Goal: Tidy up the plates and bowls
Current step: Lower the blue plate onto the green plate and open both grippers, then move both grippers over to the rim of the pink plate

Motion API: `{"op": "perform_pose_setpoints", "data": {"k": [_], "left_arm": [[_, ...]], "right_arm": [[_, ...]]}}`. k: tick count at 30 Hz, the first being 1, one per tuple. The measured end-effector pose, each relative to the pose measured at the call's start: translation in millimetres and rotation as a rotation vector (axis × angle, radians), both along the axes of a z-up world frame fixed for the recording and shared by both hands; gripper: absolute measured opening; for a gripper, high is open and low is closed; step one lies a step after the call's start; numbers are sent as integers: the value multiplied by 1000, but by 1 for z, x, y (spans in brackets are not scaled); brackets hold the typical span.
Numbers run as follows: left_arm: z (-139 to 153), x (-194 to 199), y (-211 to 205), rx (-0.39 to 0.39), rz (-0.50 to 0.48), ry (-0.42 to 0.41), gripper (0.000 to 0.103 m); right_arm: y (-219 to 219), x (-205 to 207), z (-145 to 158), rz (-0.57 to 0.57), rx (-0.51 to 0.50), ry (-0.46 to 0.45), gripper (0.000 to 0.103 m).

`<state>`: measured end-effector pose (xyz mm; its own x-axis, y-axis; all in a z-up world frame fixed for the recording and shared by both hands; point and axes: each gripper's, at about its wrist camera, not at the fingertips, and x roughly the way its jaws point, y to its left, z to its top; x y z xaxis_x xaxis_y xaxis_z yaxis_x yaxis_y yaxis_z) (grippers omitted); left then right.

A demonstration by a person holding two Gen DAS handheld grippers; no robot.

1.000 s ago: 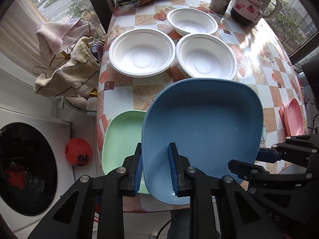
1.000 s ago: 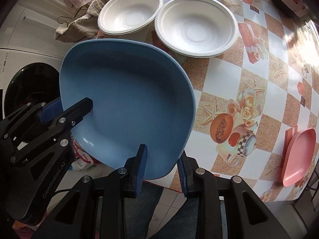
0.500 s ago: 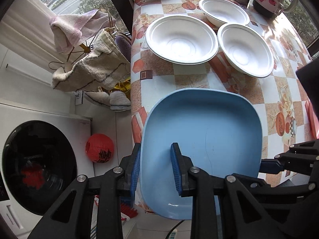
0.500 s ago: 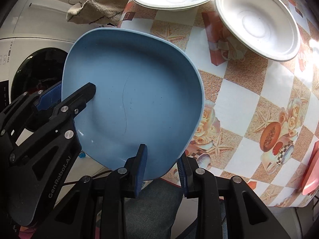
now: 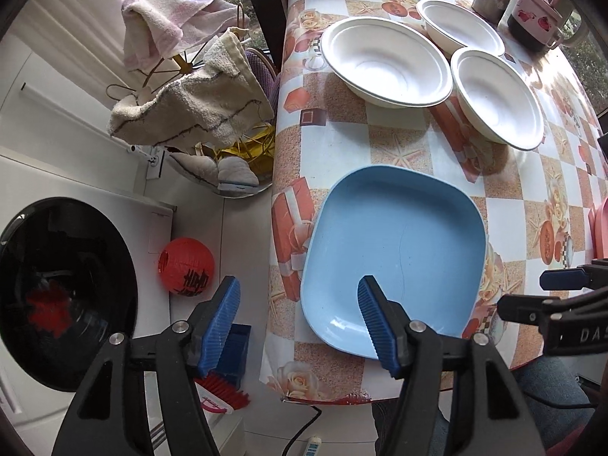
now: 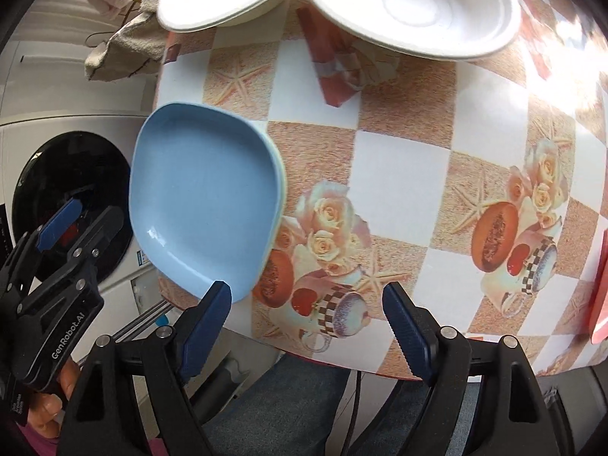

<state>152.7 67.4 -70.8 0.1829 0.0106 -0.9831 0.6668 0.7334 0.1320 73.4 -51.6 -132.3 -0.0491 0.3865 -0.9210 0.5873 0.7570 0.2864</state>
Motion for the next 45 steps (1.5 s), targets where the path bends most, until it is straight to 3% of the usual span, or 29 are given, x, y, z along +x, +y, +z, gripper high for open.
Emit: {"op": "perform_pose_setpoints", "data": {"k": [8, 14, 21, 27, 45], "left_arm": [[0, -24, -15, -34, -27, 74, 68], [11, -58, -57, -48, -214, 103, 68], [17, -102, -115, -36, -445, 132, 69], [15, -144, -165, 1, -624, 145, 69], [14, -282, -318, 85, -974, 90, 69]], "right_arm": [[-47, -51, -21, -173, 12, 83, 83], [-91, -90, -11, -268, 14, 60, 83], [-127, -148, 19, -312, -97, -25, 83], [-146, -200, 53, -458, -183, -45, 83], [-190, -366, 43, -938, -202, -7, 83]]}}
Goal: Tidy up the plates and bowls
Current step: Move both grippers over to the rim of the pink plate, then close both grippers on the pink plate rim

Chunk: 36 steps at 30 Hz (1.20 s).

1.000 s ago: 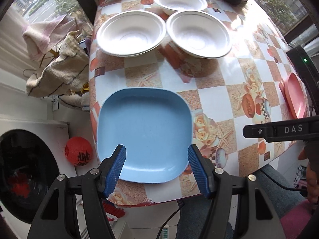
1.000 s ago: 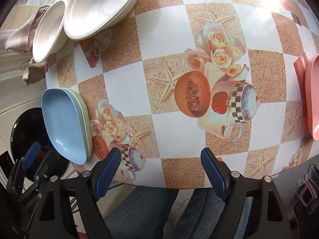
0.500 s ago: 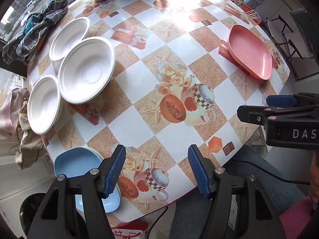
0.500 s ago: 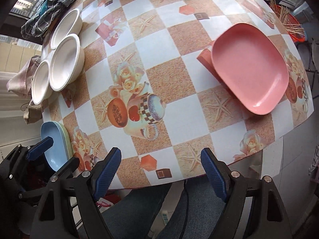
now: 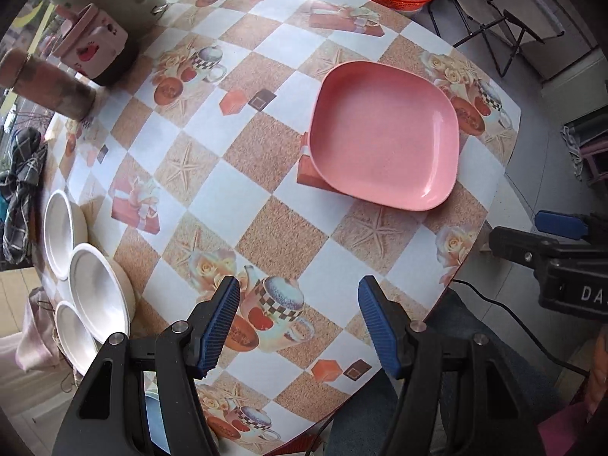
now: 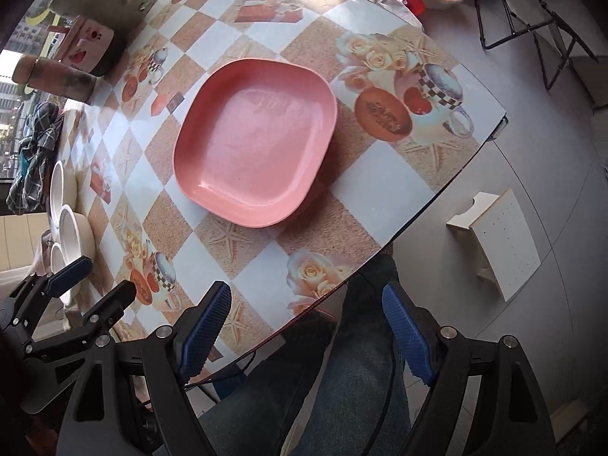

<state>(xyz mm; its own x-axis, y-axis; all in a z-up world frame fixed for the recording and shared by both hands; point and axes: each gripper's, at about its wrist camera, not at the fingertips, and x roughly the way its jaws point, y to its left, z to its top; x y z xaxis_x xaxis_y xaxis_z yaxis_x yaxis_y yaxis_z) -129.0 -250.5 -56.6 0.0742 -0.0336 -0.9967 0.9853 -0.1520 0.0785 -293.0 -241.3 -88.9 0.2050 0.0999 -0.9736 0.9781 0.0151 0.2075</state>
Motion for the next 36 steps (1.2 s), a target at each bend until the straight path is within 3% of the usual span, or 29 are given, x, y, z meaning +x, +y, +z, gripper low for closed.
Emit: {"op": "perform_pose_setpoints", "data": {"k": [4, 13, 26, 29, 36], "left_arm": [[-3, -16, -26, 0, -47, -23, 69], [-19, -25, -57, 26, -28, -28, 69], [-27, -11, -81, -29, 8, -68, 69], [-32, -12, -88, -27, 31, -42, 69], [-53, -30, -102, -45, -50, -97, 69]], "right_arm": [[-6, -27, -4, -67, 13, 2, 83], [-12, -59, -15, -135, 43, 20, 83], [-31, -58, -33, -189, 56, -26, 83], [-36, -53, -40, -166, 67, -9, 83], [-51, -41, -47, -140, 61, -3, 83]]}}
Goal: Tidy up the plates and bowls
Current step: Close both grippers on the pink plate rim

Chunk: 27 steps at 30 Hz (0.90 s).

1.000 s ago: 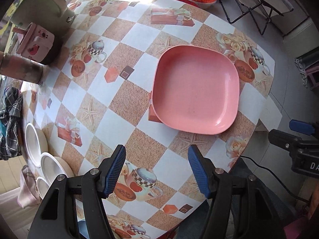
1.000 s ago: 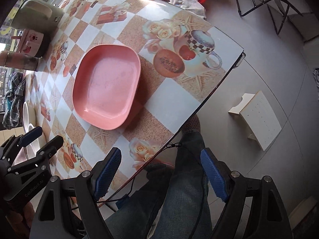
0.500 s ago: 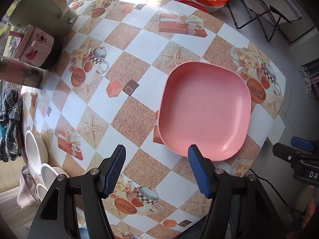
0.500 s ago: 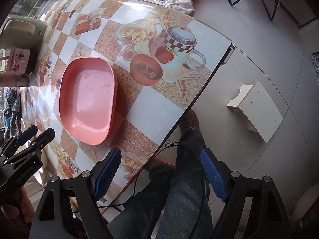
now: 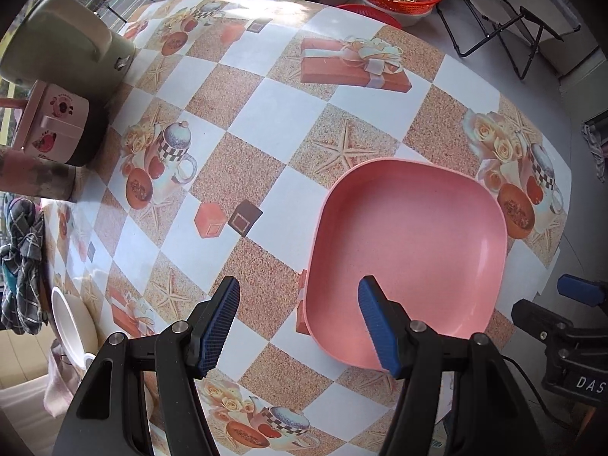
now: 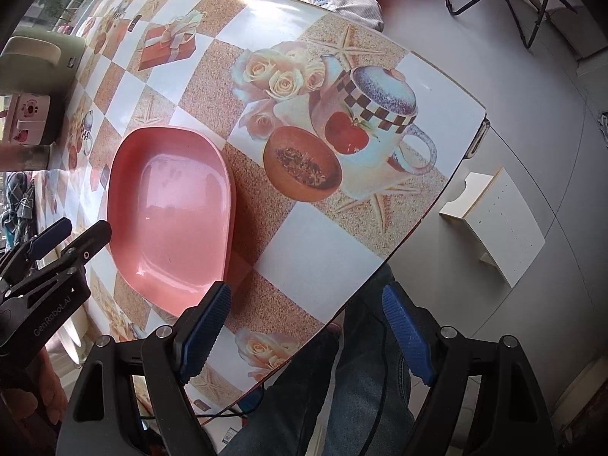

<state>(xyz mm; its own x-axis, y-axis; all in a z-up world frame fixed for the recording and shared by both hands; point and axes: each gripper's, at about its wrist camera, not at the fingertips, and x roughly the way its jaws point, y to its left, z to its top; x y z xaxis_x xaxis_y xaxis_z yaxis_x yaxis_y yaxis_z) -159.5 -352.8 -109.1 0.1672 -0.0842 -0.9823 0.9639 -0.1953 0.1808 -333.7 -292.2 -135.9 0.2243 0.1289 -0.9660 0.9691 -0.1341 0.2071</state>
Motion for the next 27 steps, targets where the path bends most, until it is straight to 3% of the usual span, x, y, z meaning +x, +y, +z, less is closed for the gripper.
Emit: {"op": "perform_pose_setpoints", "data": {"k": [11, 16, 18, 20, 22, 27], "left_arm": [[-31, -1, -21, 46, -44, -10, 69], [-40, 5, -23, 83, -8, 39, 60], [-41, 9, -25, 106, 20, 89, 46], [-42, 11, -27, 128, 51, 158, 29], [-41, 9, -25, 117, 50, 144, 28], [-40, 7, 6, 93, 45, 110, 28]], "right_arm": [[-13, 34, -18, 54, -15, 37, 80], [-14, 49, -23, 95, -16, 58, 61], [-14, 56, -21, 131, -30, 66, 48], [-14, 62, -20, 157, -35, 39, 27], [-16, 69, -22, 185, -27, 10, 16], [-13, 86, -19, 277, -40, 33, 15]]}}
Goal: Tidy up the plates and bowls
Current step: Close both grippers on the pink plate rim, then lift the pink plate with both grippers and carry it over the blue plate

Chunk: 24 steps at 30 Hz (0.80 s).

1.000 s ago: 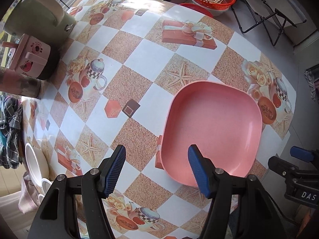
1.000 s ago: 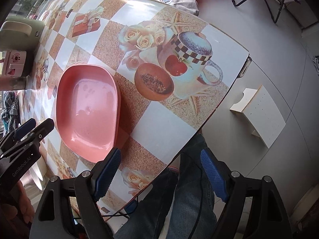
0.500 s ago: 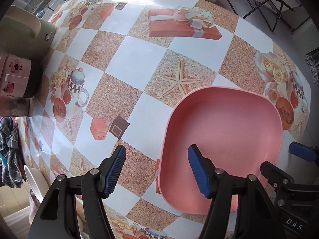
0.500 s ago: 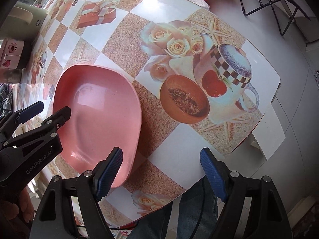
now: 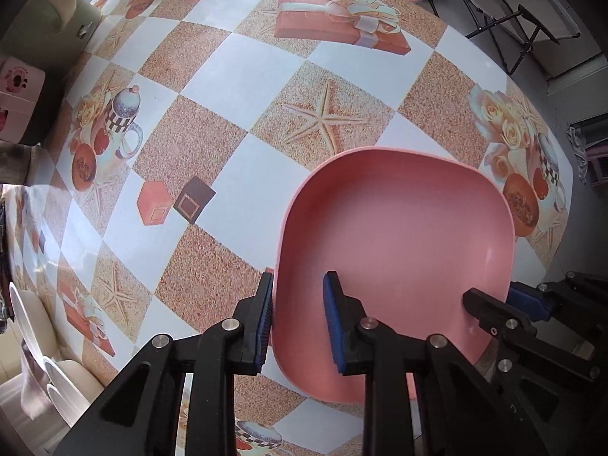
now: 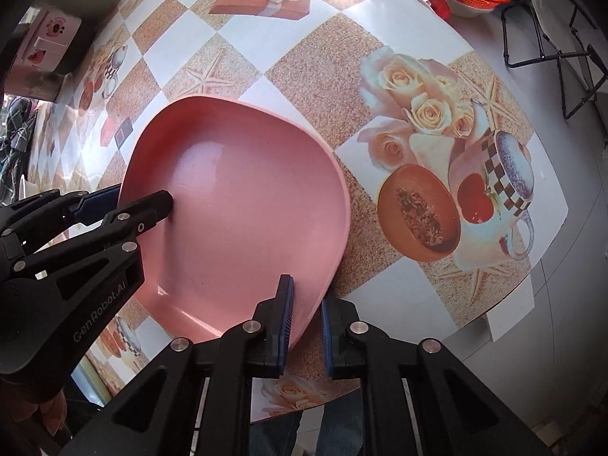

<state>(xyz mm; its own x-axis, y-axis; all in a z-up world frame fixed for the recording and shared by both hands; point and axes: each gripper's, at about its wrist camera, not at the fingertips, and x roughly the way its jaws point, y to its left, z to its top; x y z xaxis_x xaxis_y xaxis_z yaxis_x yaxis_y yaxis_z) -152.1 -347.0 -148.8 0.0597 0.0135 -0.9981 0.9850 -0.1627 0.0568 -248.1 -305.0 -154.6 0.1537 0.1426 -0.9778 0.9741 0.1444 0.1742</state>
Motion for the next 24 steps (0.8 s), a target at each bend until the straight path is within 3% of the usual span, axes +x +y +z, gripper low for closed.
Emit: {"op": "perform_pose_setpoints", "data": {"k": [8, 15, 21, 24], "left_arm": [[-2, 46, 95, -6, 178, -21, 28], [-5, 106, 168, 58, 423, -29, 28], [-4, 138, 221, 77, 538, -39, 28], [-5, 141, 238, 72, 570, -11, 28]], "right_arm": [[37, 63, 3, 229, -4, 51, 15], [91, 142, 4, 434, 24, 28, 16], [137, 204, 4, 587, 36, 8, 16], [155, 227, 7, 655, 19, 5, 27]]}}
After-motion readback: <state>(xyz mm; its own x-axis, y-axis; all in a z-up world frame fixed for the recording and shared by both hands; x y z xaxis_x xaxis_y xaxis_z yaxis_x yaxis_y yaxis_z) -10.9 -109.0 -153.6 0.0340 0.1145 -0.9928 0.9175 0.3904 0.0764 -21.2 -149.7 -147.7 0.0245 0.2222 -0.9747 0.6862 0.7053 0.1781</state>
